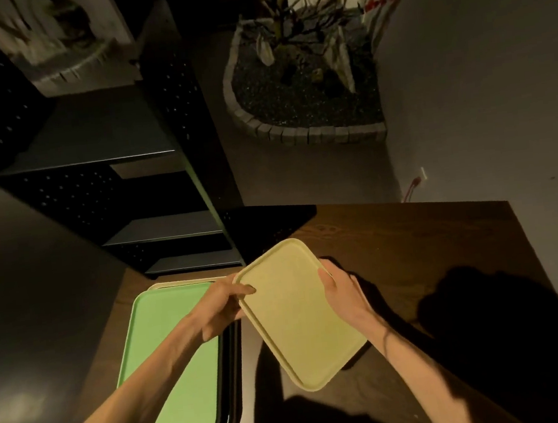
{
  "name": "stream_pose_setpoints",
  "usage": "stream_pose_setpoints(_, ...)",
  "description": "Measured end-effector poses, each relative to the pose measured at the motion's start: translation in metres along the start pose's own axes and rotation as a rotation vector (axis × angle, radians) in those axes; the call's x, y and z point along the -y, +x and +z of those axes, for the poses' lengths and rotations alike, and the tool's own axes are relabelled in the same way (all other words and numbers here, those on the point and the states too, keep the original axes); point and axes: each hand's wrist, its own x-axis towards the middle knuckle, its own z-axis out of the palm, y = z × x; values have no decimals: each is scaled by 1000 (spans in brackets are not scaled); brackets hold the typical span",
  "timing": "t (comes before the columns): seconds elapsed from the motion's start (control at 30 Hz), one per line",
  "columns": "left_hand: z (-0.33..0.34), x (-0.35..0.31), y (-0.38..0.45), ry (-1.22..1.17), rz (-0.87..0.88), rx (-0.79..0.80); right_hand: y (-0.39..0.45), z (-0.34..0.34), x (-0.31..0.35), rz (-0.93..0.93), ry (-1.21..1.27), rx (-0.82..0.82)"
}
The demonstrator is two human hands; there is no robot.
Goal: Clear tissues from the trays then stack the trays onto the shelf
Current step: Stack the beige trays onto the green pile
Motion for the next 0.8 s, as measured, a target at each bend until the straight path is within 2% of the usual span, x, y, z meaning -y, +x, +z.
stream_pose_setpoints(0.1, -24, 19, -9, 2, -101, 23, -9, 32, 15, 79, 114, 33)
stream_pose_setpoints(0.2, -55, 33, -15, 45, -167, -26, -20, 65, 35, 110, 124, 86)
stream_pose_setpoints(0.3, -89, 37, -21, 97, -164, -129, -25, 106, 46, 175, 124, 127)
stream_pose_setpoints(0.43, -141, 47, -23, 134, -157, -334, -22, 158, 54, 295, 179, 262)
stream_pose_setpoints(0.57, -197, 64, -19, 207, -176, -459, -6, 212, 42, 329, 119, 326)
stream_pose_setpoints(0.67, -227, 75, -21, 328, -165, -543, -4, 243, 44, 378, 108, 349)
stream_pose_setpoints(0.73, -241, 80, -23, 407, -151, -564, -11, 252, 53, 329, 92, 337)
stream_pose_setpoints(0.8, -248, 85, -24, 478, -130, -551, -22, 252, 64, 286, 45, 248)
